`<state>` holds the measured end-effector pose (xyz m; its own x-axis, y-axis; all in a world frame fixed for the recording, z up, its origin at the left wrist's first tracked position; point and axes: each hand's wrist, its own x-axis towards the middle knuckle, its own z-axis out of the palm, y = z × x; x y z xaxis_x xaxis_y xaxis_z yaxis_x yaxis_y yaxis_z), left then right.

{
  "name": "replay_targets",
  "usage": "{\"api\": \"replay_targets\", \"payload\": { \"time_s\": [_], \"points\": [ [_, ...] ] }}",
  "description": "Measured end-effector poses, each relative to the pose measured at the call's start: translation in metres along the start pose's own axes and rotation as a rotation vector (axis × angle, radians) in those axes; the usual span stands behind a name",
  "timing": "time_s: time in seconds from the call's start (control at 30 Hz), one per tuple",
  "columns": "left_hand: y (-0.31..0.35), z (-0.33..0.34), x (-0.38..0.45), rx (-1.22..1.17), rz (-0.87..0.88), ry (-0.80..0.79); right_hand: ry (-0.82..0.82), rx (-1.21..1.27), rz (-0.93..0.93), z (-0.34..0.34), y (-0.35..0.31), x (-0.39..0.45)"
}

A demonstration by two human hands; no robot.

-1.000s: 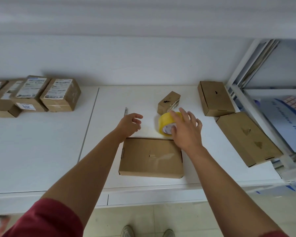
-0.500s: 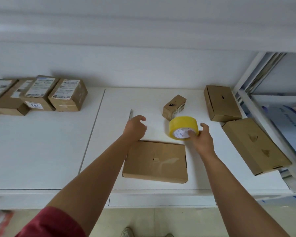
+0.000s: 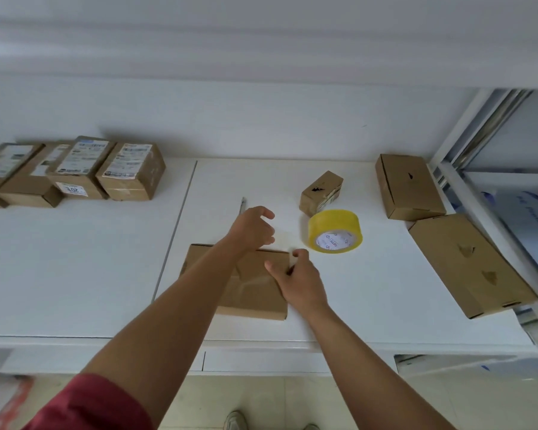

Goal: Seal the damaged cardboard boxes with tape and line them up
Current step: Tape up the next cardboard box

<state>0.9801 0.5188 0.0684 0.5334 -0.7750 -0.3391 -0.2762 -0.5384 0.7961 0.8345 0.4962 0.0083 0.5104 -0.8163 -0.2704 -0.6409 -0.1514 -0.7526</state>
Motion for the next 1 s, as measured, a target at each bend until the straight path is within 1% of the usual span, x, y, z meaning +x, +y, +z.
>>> {"api": "replay_targets", "payload": {
  "time_s": [0.07, 0.1, 0.13, 0.2, 0.23, 0.27, 0.3, 0.33, 0.4, 0.43, 0.47, 0.5, 0.57, 0.67, 0.77, 0.87, 0.93, 1.0],
  "points": [
    [-0.003, -0.001, -0.004, -0.028, -0.013, 0.015, 0.011, 0.025, -0.013, 0.005, -0.008, -0.002],
    [-0.005, -0.001, -0.005, -0.024, -0.011, 0.022, 0.083, 0.014, -0.060, 0.001, -0.009, -0.003],
    [-0.007, 0.000, -0.005, -0.010, 0.001, 0.027, 0.212, -0.009, -0.146, -0.006, -0.008, -0.004],
    [-0.009, 0.003, -0.004, -0.006, 0.016, 0.045, 0.526, -0.101, -0.376, -0.032, -0.001, -0.001],
    [-0.010, 0.004, -0.004, -0.013, 0.017, 0.055, 0.643, -0.162, -0.435, -0.049, 0.005, 0.006],
    [-0.010, 0.005, -0.003, -0.015, 0.016, 0.064, 0.683, -0.216, -0.432, -0.067, 0.011, 0.016],
    [-0.009, 0.006, -0.003, -0.018, 0.012, 0.071, 0.637, -0.255, -0.388, -0.085, 0.016, 0.027],
    [-0.009, 0.008, -0.002, -0.024, 0.006, 0.077, 0.531, -0.280, -0.328, -0.100, 0.019, 0.038],
    [-0.008, 0.011, -0.003, -0.038, 0.001, 0.094, 0.261, -0.293, -0.230, -0.119, 0.023, 0.059],
    [-0.006, 0.012, -0.004, -0.030, 0.006, 0.109, 0.152, -0.284, -0.219, -0.122, 0.023, 0.064],
    [-0.005, 0.014, -0.004, -0.016, 0.015, 0.129, 0.106, -0.291, -0.229, -0.123, 0.024, 0.067],
    [-0.005, 0.015, -0.003, 0.001, 0.023, 0.154, 0.125, -0.310, -0.255, -0.124, 0.025, 0.067],
    [-0.008, 0.013, -0.002, 0.031, 0.012, 0.198, 0.214, -0.361, -0.288, -0.133, 0.033, 0.064],
    [-0.019, 0.012, -0.005, 0.063, -0.010, 0.199, 0.330, -0.430, -0.271, -0.171, 0.062, 0.054],
    [-0.018, 0.015, -0.006, 0.114, 0.029, 0.238, 0.360, -0.557, -0.262, -0.200, 0.090, 0.042],
    [0.002, 0.017, 0.000, 0.143, 0.100, 0.256, 0.339, -0.477, -0.245, -0.196, 0.092, 0.039],
    [0.020, 0.019, 0.001, 0.202, 0.164, 0.258, 0.345, -0.480, -0.268, -0.192, 0.092, 0.041],
    [0.041, 0.014, 0.000, 0.219, 0.248, 0.348, 0.386, -0.398, -0.284, -0.197, 0.095, 0.042]
  ]
}}
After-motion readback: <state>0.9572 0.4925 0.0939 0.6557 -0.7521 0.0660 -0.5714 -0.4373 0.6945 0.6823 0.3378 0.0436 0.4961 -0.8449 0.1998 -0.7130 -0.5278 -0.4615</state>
